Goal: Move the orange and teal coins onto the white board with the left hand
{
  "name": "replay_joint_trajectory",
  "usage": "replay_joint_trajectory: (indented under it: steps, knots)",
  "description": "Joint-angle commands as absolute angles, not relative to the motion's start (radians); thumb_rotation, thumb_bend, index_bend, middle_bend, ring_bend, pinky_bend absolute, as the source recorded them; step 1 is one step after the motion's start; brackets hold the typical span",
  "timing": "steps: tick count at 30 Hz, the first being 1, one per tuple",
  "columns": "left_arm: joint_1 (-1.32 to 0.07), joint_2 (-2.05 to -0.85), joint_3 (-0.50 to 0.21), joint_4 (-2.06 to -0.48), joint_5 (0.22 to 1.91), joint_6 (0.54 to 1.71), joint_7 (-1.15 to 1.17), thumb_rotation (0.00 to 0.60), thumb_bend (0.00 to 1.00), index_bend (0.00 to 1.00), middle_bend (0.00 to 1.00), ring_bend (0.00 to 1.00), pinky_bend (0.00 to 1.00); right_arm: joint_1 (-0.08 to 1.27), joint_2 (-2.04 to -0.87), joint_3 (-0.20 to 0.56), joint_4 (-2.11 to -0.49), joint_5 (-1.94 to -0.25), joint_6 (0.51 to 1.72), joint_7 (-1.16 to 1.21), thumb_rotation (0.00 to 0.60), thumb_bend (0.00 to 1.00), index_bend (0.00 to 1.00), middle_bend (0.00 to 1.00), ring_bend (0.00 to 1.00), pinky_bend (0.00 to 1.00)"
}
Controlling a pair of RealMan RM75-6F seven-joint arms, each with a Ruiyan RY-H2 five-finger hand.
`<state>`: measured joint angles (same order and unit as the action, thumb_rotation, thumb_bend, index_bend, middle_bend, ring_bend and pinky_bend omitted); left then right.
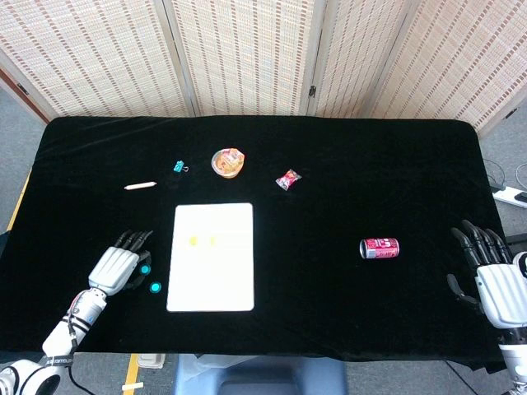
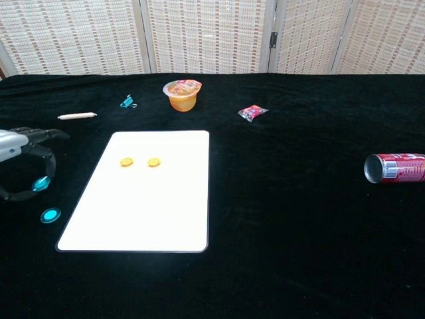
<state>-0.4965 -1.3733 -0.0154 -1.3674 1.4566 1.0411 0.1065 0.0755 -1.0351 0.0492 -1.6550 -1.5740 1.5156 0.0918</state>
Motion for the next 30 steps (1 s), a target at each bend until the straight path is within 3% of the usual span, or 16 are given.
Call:
replay_joint_trajectory:
  steps: [1,12,30]
  knots:
    - [-0.542,-1.360,-0.045,-1.408,1.461,1.009,0.135,0.600,0.41,0.48,0.05,0.00,0.00,0.076,-1.036,0.049,-1.652,-1.573,1.514,0.094,0.600,0.46,0.00,0.01,0.00,0.00]
    - [-0.678,-1.439,-0.115,-1.430,1.384,0.874,0.257,0.600,0.41,0.48,0.05,0.00,0.00,0.079,-1.037,0.053,-1.637,-1.554,1.500,0.109,0.600,0.46,0.00,0.01,0.00,0.00]
    - [-0.749,-1.535,-0.116,-1.366,1.292,0.830,0.386,0.600,0.41,0.46,0.05,0.00,0.00,0.077,-1.036,0.052,-1.637,-1.546,1.494,0.109,0.600,0.46,0.00,0.01,0.00,0.00]
